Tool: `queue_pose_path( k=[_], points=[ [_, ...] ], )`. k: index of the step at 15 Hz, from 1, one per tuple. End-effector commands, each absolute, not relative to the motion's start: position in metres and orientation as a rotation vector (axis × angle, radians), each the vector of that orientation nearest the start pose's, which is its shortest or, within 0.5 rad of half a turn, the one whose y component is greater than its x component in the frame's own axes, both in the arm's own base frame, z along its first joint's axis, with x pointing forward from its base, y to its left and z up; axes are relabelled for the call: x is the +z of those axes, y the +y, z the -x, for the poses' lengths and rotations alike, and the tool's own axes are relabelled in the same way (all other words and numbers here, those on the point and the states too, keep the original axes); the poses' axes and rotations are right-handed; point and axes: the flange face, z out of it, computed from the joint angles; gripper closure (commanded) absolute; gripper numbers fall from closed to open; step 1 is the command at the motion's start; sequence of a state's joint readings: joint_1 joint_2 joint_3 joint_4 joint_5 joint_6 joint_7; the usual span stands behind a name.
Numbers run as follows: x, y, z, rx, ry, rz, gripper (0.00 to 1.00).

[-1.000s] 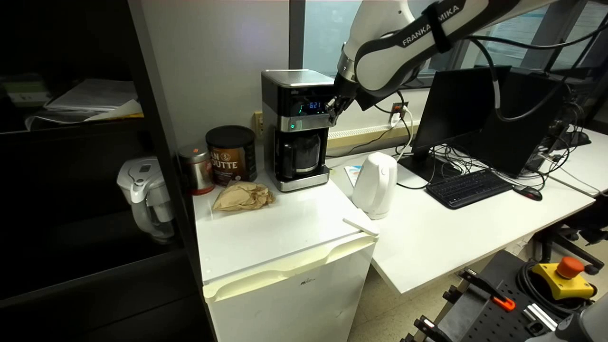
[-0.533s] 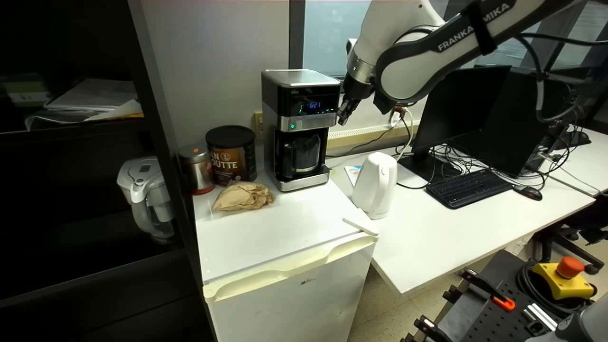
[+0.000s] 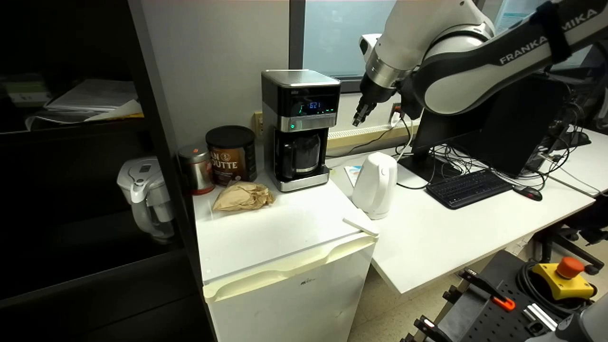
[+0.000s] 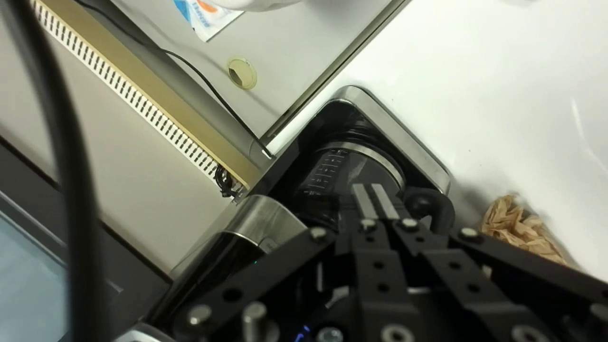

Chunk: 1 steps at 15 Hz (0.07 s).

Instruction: Press the coffee maker

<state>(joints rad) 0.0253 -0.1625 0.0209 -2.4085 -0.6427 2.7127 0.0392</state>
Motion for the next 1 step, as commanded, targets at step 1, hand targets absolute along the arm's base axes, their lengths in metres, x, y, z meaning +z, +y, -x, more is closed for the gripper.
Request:
queue_pose_path(
  k=[1],
  points=[
    [0.4239,0.0485,-0.4763,-0.886,-1.021,3.277,1.00]
  ],
)
